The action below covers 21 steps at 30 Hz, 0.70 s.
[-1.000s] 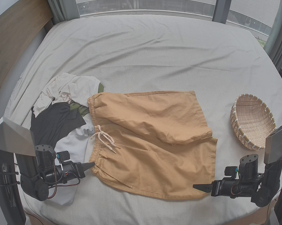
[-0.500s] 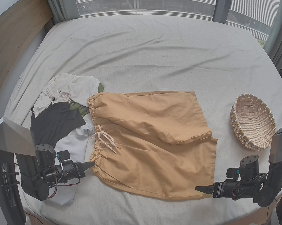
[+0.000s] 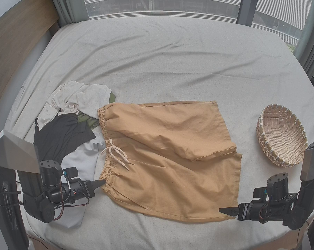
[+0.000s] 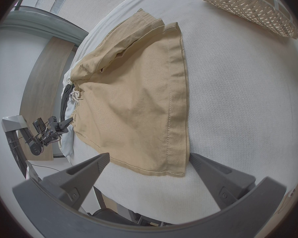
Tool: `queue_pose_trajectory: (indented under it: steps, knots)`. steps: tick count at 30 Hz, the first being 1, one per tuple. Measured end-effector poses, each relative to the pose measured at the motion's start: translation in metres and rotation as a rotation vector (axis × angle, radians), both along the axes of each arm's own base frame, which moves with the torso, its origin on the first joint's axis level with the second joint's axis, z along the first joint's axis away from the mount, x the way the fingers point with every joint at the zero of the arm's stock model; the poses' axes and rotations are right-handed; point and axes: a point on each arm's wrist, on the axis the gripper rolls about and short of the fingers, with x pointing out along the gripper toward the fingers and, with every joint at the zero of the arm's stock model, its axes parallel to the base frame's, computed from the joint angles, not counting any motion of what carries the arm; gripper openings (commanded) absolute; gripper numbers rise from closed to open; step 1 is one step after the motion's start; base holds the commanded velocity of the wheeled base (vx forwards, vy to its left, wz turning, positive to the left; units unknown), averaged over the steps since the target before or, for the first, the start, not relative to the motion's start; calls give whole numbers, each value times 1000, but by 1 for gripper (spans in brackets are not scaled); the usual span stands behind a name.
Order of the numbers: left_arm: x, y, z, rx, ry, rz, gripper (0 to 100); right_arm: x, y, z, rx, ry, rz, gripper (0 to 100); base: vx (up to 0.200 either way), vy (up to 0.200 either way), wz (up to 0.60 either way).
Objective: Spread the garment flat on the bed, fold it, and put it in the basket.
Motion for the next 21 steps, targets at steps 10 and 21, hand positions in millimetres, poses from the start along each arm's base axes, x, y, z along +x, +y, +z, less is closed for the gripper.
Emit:
queue_pose_trajectory:
  steps: [10, 21]
  knots:
    - [0, 0, 0, 1, -1, 0, 0, -1, -2, -3, -16, 32, -43, 0, 0, 0, 0]
    - [0, 0, 0, 1, -2, 0, 0, -6, -6, 2, -31, 56, -63, 0, 0, 0, 0]
